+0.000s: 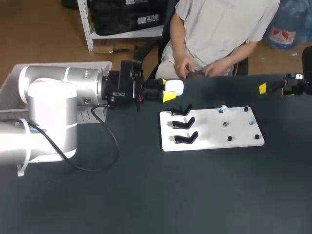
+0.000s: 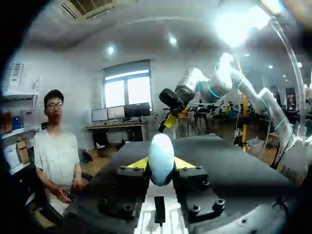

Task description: Pick up each earbud case from the left stands, insert the matching earbuds, close the lid, and place the case in the box.

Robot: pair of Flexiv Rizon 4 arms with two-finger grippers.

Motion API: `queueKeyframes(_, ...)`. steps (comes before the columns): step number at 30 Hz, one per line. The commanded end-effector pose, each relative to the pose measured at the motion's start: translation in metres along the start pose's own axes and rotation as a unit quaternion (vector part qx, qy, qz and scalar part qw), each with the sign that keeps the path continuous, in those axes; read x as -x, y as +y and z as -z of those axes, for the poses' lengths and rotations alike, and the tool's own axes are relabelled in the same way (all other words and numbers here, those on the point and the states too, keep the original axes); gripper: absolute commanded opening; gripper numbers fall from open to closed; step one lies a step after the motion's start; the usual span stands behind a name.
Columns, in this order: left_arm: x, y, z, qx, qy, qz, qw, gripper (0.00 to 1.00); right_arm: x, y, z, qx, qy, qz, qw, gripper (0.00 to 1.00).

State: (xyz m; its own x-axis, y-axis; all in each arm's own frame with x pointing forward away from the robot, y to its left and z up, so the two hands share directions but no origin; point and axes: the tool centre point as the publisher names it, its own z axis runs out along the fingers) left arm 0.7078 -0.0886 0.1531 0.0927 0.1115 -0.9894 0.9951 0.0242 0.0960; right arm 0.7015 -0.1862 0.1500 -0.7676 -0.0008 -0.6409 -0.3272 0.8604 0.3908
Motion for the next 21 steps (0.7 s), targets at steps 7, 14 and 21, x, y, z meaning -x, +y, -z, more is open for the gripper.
queueKeyframes(7,0.001,-0.007,-0.004,0.021,-0.003,0.000,1.000,0.00,-0.001,0.001,0.004,0.021,0.002,0.005,1.000,1.00)
queueKeyframes(14,0.002,-0.023,-0.023,0.002,-0.009,0.001,1.000,0.00,-0.011,0.014,0.015,0.059,0.012,0.022,0.998,1.00)
queueKeyframes(21,0.003,-0.028,-0.032,-0.009,-0.014,0.004,1.000,0.00,-0.023,0.046,0.024,0.094,0.029,0.066,0.993,1.00)
